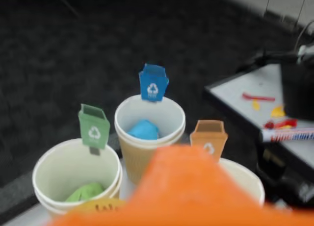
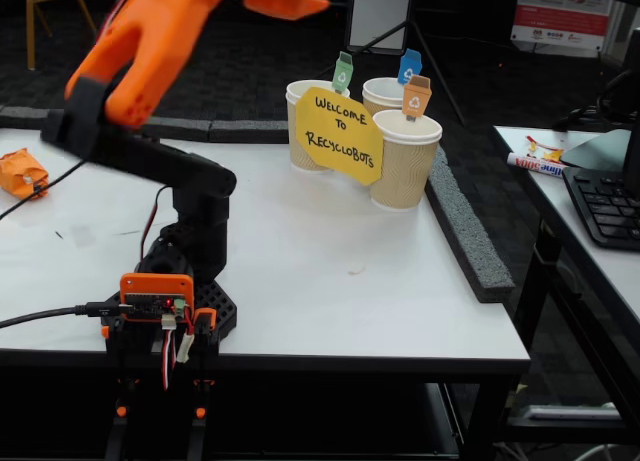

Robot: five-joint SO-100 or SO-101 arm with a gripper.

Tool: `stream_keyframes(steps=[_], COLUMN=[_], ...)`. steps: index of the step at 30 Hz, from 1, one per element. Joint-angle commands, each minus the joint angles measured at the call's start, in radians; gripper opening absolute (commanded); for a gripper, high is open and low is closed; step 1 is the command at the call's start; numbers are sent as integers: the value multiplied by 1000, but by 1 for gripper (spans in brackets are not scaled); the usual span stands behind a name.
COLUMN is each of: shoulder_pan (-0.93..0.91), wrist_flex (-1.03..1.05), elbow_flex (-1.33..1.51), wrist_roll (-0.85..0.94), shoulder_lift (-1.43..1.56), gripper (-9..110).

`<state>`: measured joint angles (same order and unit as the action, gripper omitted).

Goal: Sort rubbish by color.

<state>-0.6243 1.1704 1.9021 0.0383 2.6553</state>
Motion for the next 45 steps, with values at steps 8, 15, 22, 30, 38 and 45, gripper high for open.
stream_keyframes(steps=[8, 15, 22, 30, 38, 45], shoulder_pan=[-21, -21, -21, 18, 210, 417], wrist_flex=[71, 97, 163, 184, 221, 219], elbow_flex=[179, 245, 242, 213, 192, 213], wrist_roll=[20, 20, 20, 20, 20, 20], shoulder_lift=[313, 440, 523, 523, 522, 477], gripper=[0, 0, 0, 0, 0, 0])
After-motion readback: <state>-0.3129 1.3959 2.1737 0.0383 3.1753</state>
